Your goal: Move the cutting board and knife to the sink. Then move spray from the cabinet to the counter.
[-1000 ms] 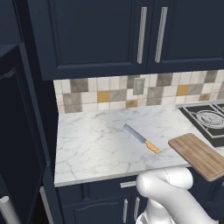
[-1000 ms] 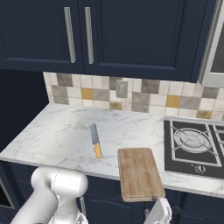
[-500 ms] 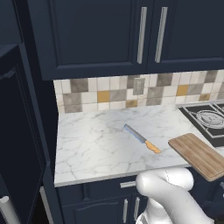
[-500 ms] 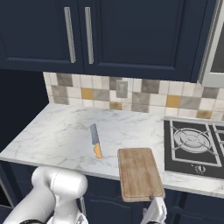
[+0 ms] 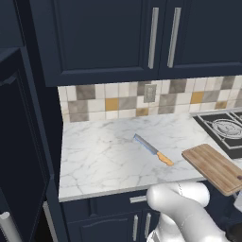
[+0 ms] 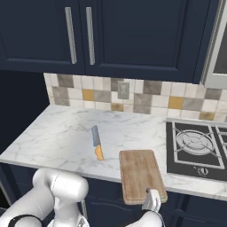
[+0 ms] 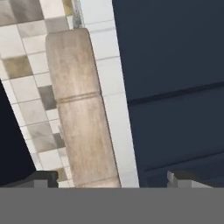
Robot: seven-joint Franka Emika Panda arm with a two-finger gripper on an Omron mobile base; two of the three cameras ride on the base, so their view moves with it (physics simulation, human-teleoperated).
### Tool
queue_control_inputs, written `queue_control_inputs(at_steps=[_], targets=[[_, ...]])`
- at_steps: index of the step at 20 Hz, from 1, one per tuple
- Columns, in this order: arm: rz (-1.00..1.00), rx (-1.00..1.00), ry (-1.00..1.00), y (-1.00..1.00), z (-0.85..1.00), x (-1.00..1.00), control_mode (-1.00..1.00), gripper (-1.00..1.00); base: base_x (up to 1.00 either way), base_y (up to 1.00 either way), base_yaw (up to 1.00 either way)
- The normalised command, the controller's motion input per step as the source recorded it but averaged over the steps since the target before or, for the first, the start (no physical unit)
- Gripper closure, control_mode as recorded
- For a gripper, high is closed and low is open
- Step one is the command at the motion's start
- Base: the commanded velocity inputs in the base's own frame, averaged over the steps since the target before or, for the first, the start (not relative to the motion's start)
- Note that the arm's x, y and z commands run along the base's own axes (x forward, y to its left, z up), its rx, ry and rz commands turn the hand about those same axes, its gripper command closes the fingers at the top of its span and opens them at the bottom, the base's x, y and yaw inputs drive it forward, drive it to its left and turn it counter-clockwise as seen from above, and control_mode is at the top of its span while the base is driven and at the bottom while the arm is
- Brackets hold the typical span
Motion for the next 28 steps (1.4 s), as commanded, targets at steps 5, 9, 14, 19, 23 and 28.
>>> queue_control_inputs(at_steps=[5, 9, 14, 19, 23, 28], targets=[[0.0, -0.05, 0.0, 0.01, 0.11, 0.25, -1.0, -1.0, 0.0, 0.0, 0.0], [0.0, -0.01, 0.0, 0.03, 0.0, 0.04, -1.0, -1.0, 0.0, 0.0, 0.0], [0.0, -0.01, 0.0, 0.12, 0.0, 0.0, -1.0, 1.0, 0.0, 0.0, 0.0], [0.0, 0.0, 0.0, 0.03, 0.0, 0.0, -1.0, 1.0, 0.0, 0.0, 0.0], [0.0, 0.0, 0.0, 0.0, 0.0, 0.0, -1.0, 1.0, 0.0, 0.0, 0.0], [-0.01, 0.0, 0.0, -0.01, 0.15, -0.08, -1.0, 1.0, 0.0, 0.0, 0.0]])
